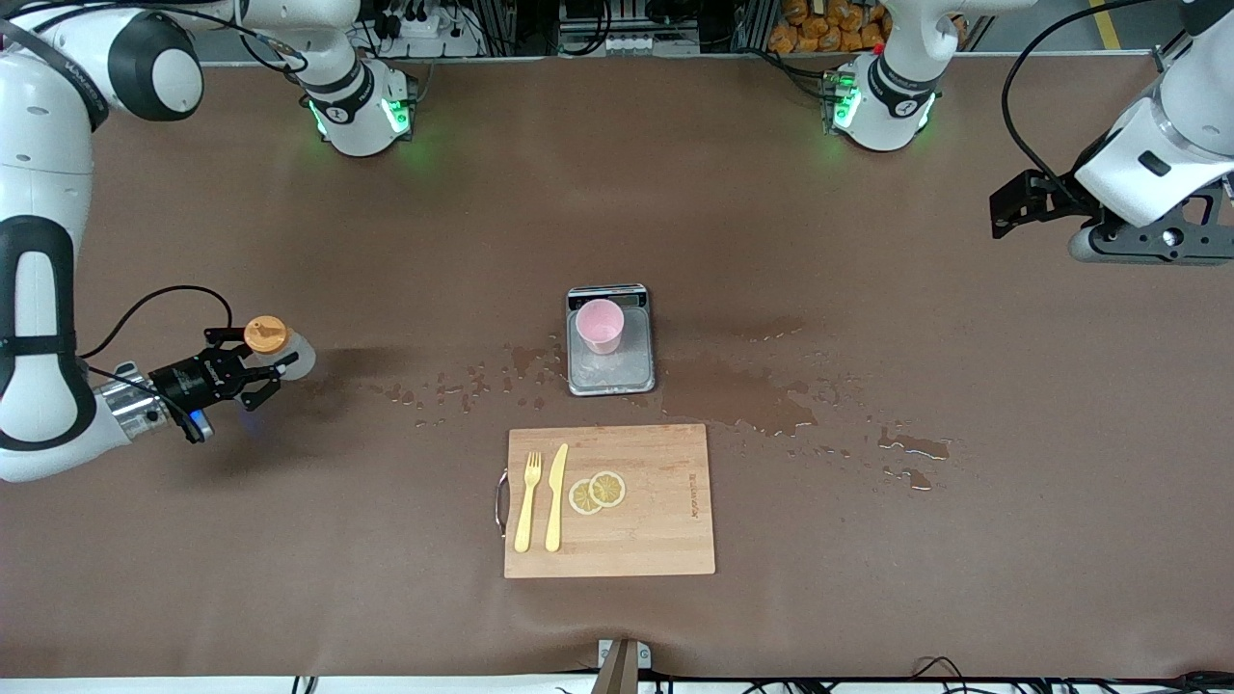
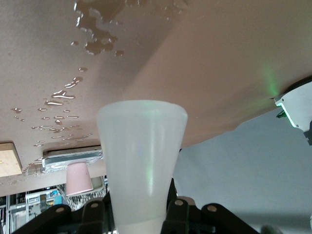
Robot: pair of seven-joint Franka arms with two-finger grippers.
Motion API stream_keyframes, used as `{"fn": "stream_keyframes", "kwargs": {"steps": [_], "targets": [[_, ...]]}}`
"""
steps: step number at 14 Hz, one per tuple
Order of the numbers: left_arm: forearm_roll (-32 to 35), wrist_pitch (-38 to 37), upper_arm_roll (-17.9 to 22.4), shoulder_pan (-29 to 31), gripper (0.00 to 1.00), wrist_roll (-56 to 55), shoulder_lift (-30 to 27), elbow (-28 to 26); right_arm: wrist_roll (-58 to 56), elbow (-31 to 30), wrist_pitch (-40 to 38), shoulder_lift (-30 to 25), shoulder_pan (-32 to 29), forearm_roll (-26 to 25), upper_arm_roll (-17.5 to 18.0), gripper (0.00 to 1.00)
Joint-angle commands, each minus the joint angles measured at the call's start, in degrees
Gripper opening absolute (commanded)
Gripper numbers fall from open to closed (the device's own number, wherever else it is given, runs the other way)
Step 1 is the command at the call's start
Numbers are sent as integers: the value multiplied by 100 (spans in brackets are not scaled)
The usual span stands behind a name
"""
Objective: Add sauce to pink cup with both arms
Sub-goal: 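Lower the bottle upright onto the table with the right gripper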
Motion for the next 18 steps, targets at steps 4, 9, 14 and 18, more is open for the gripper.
{"fn": "stream_keyframes", "kwargs": {"steps": [4,9,14,18], "targets": [[69,-52,-31,-1,100,-102,-49,7,-568,26,-213,430,-468,265,83,14],[69,-61,-31,-1,100,-102,-49,7,-894,-70,-205,650,-539,257,83,24],[69,-52,-31,-1,100,-93,-31,7,-1060,-106,-152,843,-548,248,83,32],[69,-52,-31,8,100,-93,-31,7,-1219,-97,-126,940,-548,213,83,39]]}}
